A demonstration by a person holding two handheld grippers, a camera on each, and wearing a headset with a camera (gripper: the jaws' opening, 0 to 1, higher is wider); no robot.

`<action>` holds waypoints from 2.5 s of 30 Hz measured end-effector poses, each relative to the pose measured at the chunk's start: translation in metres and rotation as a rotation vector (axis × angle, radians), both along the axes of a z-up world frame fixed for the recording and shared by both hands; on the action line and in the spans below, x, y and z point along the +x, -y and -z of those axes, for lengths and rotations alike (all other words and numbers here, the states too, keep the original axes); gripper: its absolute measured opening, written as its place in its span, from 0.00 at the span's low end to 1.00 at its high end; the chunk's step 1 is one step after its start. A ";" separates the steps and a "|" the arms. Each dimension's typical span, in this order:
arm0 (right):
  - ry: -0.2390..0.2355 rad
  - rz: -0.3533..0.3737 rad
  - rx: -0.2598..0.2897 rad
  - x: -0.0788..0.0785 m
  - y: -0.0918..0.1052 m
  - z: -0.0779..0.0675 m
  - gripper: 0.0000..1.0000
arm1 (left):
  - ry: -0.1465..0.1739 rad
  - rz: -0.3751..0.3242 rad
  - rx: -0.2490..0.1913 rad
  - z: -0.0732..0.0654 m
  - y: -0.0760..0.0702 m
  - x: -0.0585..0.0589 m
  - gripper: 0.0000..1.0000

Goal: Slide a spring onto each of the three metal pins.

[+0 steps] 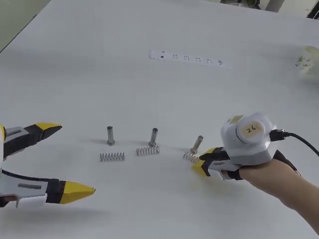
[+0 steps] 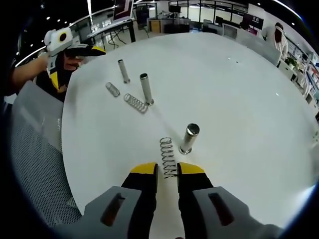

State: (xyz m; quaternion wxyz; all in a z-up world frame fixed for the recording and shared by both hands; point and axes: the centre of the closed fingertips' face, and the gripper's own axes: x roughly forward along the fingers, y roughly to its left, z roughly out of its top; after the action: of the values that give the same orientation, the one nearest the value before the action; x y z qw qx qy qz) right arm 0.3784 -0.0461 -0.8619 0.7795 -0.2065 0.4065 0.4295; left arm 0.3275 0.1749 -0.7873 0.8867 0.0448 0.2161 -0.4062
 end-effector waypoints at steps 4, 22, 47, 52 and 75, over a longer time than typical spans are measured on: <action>0.011 -0.011 -0.007 0.000 0.000 0.000 0.09 | 0.000 0.001 -0.001 0.000 0.000 -0.001 0.96; 0.076 -0.153 0.004 -0.017 -0.011 -0.017 0.08 | -0.003 0.020 -0.018 -0.003 0.008 -0.007 0.94; 0.189 -0.425 -0.044 -0.049 -0.027 -0.039 0.08 | -0.053 0.151 -0.052 0.000 0.041 -0.018 0.73; 0.210 -0.488 -0.041 -0.056 -0.031 -0.042 0.07 | -0.064 0.218 -0.044 0.002 0.055 -0.022 0.68; 0.229 -0.556 0.005 -0.068 -0.048 -0.062 0.08 | -0.020 0.450 -0.076 -0.010 0.126 -0.020 0.42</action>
State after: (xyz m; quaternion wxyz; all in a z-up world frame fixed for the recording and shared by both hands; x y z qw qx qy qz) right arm 0.3106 0.0014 -0.8003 0.6736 -0.3549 0.2426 0.6013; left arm 0.3079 0.0494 -0.7778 0.7728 0.0544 0.1939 -0.6019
